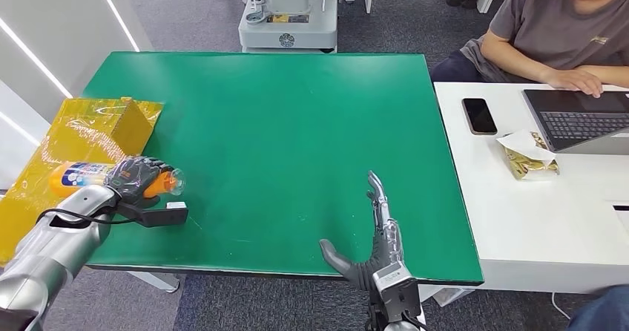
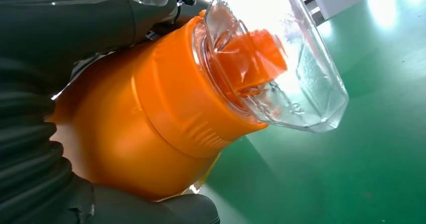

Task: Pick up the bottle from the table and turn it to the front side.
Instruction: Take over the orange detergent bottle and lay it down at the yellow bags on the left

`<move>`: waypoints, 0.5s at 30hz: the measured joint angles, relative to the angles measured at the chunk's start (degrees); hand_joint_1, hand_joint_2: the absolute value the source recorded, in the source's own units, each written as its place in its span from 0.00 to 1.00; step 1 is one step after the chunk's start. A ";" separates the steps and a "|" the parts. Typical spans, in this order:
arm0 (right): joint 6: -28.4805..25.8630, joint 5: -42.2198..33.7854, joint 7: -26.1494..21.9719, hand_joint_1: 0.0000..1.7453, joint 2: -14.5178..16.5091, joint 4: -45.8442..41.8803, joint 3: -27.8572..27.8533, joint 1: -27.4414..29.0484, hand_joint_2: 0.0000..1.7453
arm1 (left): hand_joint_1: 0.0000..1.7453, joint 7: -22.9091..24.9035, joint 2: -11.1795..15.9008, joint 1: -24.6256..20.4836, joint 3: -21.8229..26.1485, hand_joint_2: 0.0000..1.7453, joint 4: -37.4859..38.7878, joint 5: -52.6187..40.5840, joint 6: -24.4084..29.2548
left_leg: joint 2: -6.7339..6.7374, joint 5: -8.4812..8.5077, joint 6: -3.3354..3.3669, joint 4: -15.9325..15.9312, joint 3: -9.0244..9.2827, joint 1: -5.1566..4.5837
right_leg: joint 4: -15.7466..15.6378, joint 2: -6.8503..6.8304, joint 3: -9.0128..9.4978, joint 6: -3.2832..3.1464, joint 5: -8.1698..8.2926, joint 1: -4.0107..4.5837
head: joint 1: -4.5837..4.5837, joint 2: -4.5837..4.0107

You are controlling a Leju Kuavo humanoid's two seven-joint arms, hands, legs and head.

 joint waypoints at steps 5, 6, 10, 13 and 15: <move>0.55 -1.15 0.05 0.00 0.00 0.97 0.56 -0.18 1.00 | 0.13 2.77 -0.52 1.44 -0.01 1.00 0.06 -0.57 0.80 | 0.01 0.00 0.00 0.00 0.00 0.00 | 0.00 0.01 -0.01 0.00 0.00 0.00 | -0.01 0.00; 0.60 -1.33 0.06 0.00 0.00 1.14 0.62 -0.25 1.00 | 0.06 3.45 -0.61 1.77 -0.02 1.00 0.06 -0.73 0.69 | 0.01 0.00 0.00 0.00 0.00 0.00 | 0.00 0.01 -0.01 0.00 0.00 0.00 | -0.01 0.00; 0.64 -1.83 0.12 0.00 0.00 1.63 0.85 -0.54 1.00 | 0.00 4.90 -0.76 2.57 -0.02 1.00 0.06 -1.05 0.94 | 0.00 0.00 0.00 0.00 0.00 0.00 | 0.00 -0.01 0.00 0.00 0.00 0.00 | 0.00 0.00; 0.65 -1.95 0.13 0.00 0.00 1.82 0.91 -0.63 1.00 | 0.00 5.15 -0.87 2.63 -0.02 1.00 0.06 -1.05 1.15 | -0.01 0.00 0.00 0.00 0.01 0.00 | 0.00 -0.02 0.01 0.00 0.00 0.00 | 0.00 0.00; 0.65 -2.06 0.13 0.00 0.00 1.93 0.92 -0.67 1.00 | 0.00 5.32 -0.89 2.63 -0.03 1.00 0.06 -1.05 1.16 | 0.00 0.00 0.00 0.00 0.01 0.00 | 0.00 -0.02 0.01 0.00 0.00 0.00 | -0.01 0.00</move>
